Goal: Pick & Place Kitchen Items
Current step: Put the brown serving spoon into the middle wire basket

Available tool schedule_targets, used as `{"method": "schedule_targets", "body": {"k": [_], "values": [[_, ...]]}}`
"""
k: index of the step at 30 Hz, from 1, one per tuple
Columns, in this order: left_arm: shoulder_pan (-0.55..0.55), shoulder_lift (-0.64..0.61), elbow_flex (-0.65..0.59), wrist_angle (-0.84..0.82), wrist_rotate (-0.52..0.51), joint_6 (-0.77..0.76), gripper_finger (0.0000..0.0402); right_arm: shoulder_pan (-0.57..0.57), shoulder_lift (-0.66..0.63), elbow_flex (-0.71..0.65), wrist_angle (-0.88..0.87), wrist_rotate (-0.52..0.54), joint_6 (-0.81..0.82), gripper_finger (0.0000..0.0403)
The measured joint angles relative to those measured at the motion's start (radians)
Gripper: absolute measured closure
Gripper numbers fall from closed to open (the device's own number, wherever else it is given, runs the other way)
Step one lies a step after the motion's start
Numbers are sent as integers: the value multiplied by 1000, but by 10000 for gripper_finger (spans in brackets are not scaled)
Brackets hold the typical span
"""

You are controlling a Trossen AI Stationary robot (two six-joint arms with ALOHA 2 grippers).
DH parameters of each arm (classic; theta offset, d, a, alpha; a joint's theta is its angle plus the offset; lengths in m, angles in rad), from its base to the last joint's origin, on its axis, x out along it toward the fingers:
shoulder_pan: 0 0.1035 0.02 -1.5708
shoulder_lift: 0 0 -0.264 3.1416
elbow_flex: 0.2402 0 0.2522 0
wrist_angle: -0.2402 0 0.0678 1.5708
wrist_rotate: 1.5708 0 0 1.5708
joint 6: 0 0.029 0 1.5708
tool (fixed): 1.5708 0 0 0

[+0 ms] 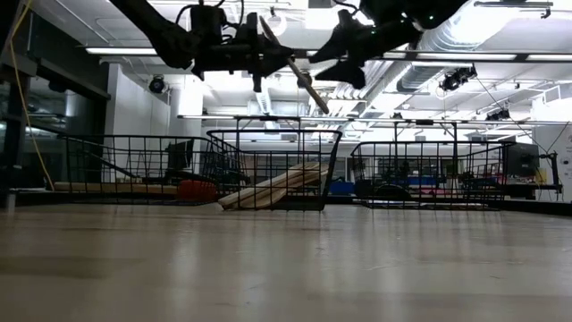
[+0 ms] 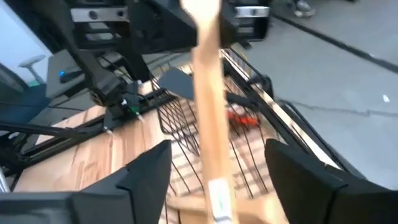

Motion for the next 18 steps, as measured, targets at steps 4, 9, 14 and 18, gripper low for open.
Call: {"method": "schedule_targets", "body": {"k": [4,9,14,18], "values": [[-1,0,0,-28,-24,-4,320,-36,-45,0,-113,1,-2,141],[-1,-5,29,-176,-60,-7,320,-71,-92,0,-197,2,-40,140],[-2,-5,150,-538,-97,100,320,-90,-128,0,-233,67,-35,140],[-2,-6,259,-842,-167,198,320,-89,-156,0,-253,165,-55,140]]}}
